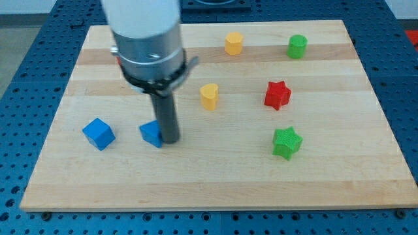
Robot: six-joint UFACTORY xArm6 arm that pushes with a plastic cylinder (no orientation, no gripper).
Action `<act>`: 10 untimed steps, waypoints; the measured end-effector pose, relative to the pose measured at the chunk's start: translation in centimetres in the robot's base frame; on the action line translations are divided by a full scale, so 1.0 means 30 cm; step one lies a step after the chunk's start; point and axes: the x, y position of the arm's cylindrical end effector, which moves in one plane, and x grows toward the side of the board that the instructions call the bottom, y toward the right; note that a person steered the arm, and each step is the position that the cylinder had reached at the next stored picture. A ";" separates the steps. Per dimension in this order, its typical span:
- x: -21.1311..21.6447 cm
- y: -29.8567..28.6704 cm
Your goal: Move blue triangle to the center left
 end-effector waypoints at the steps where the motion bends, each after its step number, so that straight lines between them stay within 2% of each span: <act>1: -0.008 -0.113; 2: 0.138 -0.113; 3: 0.161 -0.136; 7: -0.060 -0.160; 8: -0.111 -0.246; 10: -0.054 -0.342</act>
